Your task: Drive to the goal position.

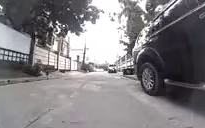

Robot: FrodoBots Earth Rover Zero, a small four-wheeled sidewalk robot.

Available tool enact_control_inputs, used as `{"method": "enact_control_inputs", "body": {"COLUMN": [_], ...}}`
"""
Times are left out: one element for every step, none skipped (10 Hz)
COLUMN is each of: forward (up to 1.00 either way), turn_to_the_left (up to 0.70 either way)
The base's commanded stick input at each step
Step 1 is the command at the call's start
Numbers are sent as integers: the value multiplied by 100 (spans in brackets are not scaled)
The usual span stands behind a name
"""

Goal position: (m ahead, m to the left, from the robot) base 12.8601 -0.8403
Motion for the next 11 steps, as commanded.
{"method": "enact_control_inputs", "body": {"forward": [100, 100, 100, 100, 100, 100, 100, 100, 100, 100, 100], "turn_to_the_left": [0, 0, 0, 0, 0, 0, 0, 0, 0, 0, 0]}}
